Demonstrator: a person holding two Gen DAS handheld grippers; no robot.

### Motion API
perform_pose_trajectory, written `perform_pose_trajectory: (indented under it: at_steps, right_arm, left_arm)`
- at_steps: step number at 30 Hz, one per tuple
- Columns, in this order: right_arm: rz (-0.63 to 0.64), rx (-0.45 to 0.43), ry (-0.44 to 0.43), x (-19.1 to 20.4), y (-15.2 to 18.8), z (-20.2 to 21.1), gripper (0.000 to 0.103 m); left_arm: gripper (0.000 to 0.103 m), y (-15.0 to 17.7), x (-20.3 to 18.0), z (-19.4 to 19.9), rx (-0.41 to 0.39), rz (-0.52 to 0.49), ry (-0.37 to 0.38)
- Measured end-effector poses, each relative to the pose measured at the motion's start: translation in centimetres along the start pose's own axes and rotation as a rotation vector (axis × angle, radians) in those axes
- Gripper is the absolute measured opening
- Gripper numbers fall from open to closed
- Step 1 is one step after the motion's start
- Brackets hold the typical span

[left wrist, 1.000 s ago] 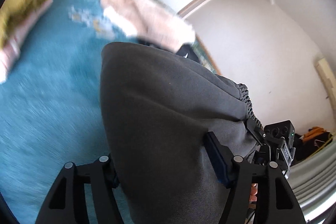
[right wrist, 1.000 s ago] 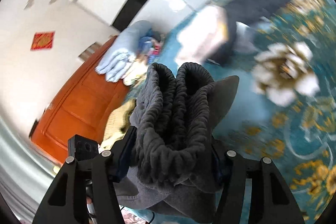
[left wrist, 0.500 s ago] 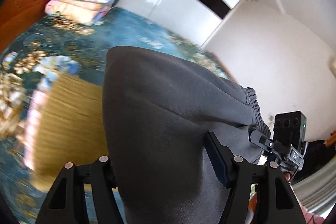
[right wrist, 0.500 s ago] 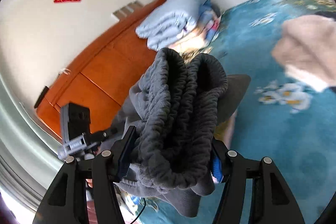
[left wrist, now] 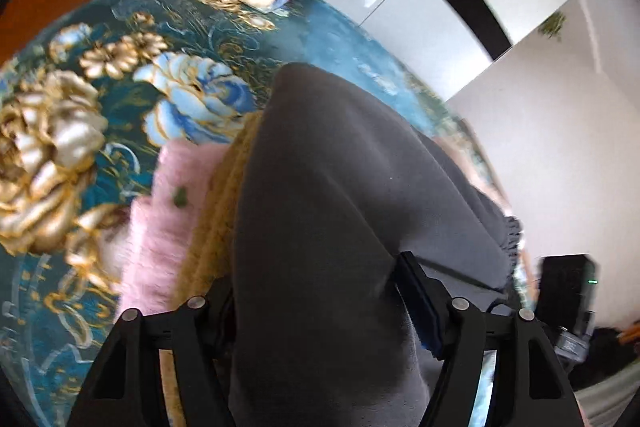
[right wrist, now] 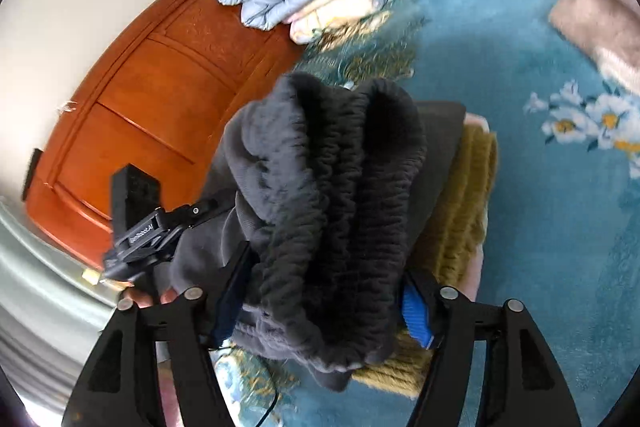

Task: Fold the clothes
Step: 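Lower the grey bundle onto the yellow sweater with both grippers and release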

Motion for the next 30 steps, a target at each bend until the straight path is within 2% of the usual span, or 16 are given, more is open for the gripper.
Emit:
perform_pose_trajectory:
  at_steps: [3, 6, 8, 11, 14, 16, 19, 24, 28, 30]
  right_arm:
    - [0.041, -0.008, -0.001, -0.2, -0.3, 2.7, 0.071]
    - [0.151, -0.075, 0.065, 0.1, -1.0, 5.8, 0.074]
    - [0.248, -0.143, 0.130, 0.8, -1.8, 7.7, 0.074]
    - [0.330, -0.166, 0.094, 4.3, -2.5, 7.5, 0.074]
    - [0.427, -0.152, 0.054, 7.9, -1.4, 5.9, 0.074]
    - [0.458, -0.127, 0.092, 7.9, -1.1, 3.6, 0.074]
    - [0.471, -0.097, 0.139, 7.4, -0.9, 1.0, 0.074]
    - [0.393, -0.072, 0.180, 4.6, -1.9, -0.7, 0.075]
    - [0.331, -0.053, 0.212, 2.4, -2.6, -2.1, 0.074]
    - [0.352, -0.080, 0.207, 3.2, -2.1, -0.6, 0.074]
  left_arm:
    - [0.074, -0.1, 0.6, 2.0, -0.035, 0.016, -0.018]
    - [0.074, 0.2, 1.3, 5.7, -0.092, -0.008, -0.128]
    - [0.075, 0.0, 0.4, 7.9, -0.138, -0.073, -0.188]
    - [0.079, 0.3, -3.0, 8.4, -0.175, -0.193, -0.160]
    - [0.083, 1.0, -5.8, 7.4, -0.186, -0.302, -0.123]
    - [0.084, 1.6, -5.7, 6.0, -0.156, -0.328, -0.152]
    - [0.085, 2.5, -3.9, 3.5, -0.100, -0.317, -0.212]
    - [0.085, 2.7, -2.6, 2.8, -0.131, -0.192, -0.122]
    - [0.085, 2.4, -2.0, 2.2, -0.138, -0.188, -0.136]
    - [0.085, 2.5, -2.0, 2.7, -0.154, -0.186, -0.142]
Point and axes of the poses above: each gripper's, at about its wrist camera, not at the fingertips, and z roughly against the way its jaws point, x to its left, y to its underside, the point moved 9 cm from there along -z, roughly the way its jaws point, and after that the axes turned 12 degrees about -z, right-handed, at the moved point
